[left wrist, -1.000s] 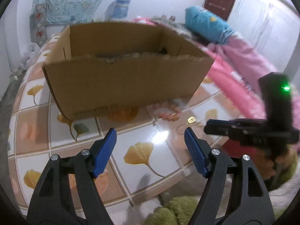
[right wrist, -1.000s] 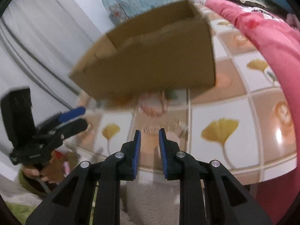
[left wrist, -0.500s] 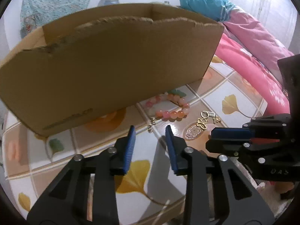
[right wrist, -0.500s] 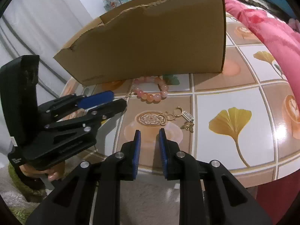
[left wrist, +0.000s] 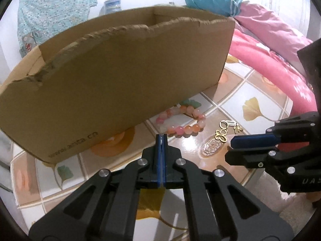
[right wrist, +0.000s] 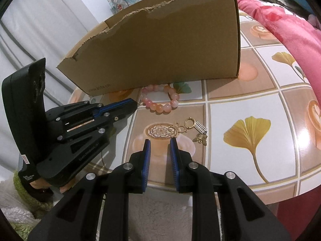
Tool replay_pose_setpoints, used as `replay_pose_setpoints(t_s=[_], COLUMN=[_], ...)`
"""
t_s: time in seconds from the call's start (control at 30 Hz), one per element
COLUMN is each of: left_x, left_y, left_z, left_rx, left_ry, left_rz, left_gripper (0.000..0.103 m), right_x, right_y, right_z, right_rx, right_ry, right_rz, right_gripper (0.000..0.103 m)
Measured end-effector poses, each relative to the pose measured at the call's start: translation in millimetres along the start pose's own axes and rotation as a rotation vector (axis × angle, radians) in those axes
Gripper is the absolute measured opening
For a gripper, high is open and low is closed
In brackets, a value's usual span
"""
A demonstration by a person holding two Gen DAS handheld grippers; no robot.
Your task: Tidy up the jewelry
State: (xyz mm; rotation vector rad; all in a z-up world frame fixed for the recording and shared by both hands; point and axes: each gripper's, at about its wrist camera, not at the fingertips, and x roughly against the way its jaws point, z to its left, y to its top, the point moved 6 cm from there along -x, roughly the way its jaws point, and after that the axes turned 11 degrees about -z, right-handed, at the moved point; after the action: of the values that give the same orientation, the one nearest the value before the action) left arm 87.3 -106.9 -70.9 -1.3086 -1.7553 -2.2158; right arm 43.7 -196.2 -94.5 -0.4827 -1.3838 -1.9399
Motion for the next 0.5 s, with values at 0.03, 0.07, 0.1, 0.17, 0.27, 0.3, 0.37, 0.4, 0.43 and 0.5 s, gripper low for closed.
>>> replay_pose_setpoints(t_s=[0.03, 0.07, 0.1, 0.17, 0.27, 0.3, 0.37, 0.4, 0.43, 0.5], left_x=[3.8, 8.0, 12.9, 19.0, 28.6, 30.3, 30.8, 30.8, 29.2, 26.5], left_y=[0.5, 1.4, 2.9, 4.9, 6.6, 6.3, 3.9, 2.1, -0.5, -4.9], left_z=[2.0, 4.2, 7.0, 10.7, 18.6, 21.7, 27.4, 30.2, 33.1, 37.8], left_rx=[0.006, 0.014, 0.025, 0.044, 0.078, 0.089, 0.105, 0.112, 0.123, 0.141], left_ry=[0.001, 0.004, 0.009, 0.017, 0.028, 0.033, 0.043, 0.046, 0.051, 0.053], left_rz=[-0.006, -0.013, -0.021, -0.033, -0.044, -0.044, -0.036, -0.03, -0.02, -0.004], left_gripper=[0.0, 0.0, 0.0, 0.0, 0.0, 0.0, 0.0, 0.0, 0.0, 0.0], right_x=[1.8, 3.4, 4.9, 7.0, 10.0, 10.4, 11.5, 11.1, 10.9, 9.3], right_y=[0.8, 1.7, 2.3, 3.0, 4.0, 4.1, 4.2, 3.7, 3.4, 2.8], right_z=[-0.1, -0.7, -0.7, -0.6, 0.8, 1.4, 2.2, 2.6, 2.7, 4.1], right_rx=[0.001, 0.002, 0.004, 0.007, 0.016, 0.021, 0.033, 0.037, 0.04, 0.046], right_ry=[0.001, 0.002, 0.003, 0.005, 0.004, 0.002, -0.008, -0.011, -0.016, -0.023], right_rz=[-0.003, -0.005, -0.007, -0.009, -0.015, -0.016, -0.017, -0.013, -0.01, -0.005], right_gripper=[0.02, 0.02, 0.02, 0.02, 0.02, 0.02, 0.02, 0.02, 0.02, 0.02])
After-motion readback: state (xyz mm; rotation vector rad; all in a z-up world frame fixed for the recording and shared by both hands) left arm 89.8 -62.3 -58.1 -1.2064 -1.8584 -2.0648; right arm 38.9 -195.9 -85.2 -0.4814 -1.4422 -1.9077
